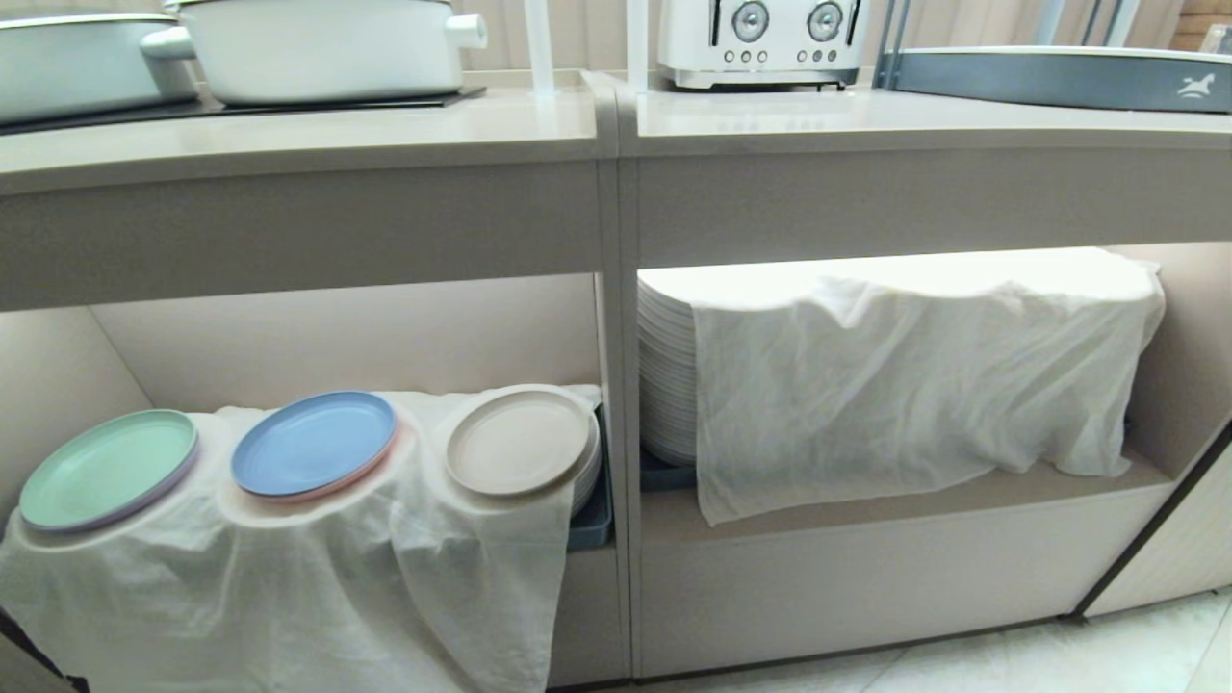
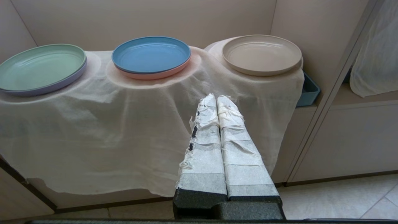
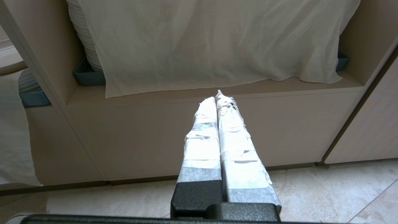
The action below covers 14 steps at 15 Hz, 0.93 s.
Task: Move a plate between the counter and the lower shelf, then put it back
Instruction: Pick up the plate in the cupboard
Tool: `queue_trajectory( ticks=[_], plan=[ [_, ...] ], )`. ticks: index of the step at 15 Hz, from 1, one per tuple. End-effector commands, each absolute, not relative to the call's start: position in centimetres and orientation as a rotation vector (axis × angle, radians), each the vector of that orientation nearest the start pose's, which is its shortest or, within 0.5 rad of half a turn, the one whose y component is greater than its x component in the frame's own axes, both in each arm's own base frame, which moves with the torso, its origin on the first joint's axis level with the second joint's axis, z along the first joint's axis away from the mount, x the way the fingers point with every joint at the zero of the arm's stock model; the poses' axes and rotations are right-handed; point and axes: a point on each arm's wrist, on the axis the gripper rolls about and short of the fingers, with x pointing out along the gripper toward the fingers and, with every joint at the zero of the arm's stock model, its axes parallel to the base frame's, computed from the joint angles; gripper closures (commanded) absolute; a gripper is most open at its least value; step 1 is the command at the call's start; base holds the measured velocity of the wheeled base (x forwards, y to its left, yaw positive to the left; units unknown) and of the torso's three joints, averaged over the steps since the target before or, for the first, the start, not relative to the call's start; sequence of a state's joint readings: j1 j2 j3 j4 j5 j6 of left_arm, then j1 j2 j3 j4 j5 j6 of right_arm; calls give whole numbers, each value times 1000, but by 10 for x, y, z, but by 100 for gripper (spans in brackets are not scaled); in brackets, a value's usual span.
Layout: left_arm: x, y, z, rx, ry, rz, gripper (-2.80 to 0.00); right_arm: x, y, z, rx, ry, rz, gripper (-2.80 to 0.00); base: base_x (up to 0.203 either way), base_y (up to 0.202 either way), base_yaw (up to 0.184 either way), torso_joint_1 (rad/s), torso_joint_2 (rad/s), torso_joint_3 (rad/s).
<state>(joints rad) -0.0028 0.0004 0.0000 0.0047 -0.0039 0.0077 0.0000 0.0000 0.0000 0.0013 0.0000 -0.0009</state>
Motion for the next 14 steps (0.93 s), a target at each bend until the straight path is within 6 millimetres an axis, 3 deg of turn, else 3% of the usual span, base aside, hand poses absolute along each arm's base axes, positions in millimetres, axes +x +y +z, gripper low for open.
queue_trajectory(
  ticks=[1,14],
  plan=[
    [-23,0,75,8,5,-8,0,-23,0,75,-2,2,0,0,0,0,0,0,0,0],
    [-23,0,75,8,3,-6,0,-23,0,75,-2,2,0,0,0,0,0,0,0,0]
  ],
)
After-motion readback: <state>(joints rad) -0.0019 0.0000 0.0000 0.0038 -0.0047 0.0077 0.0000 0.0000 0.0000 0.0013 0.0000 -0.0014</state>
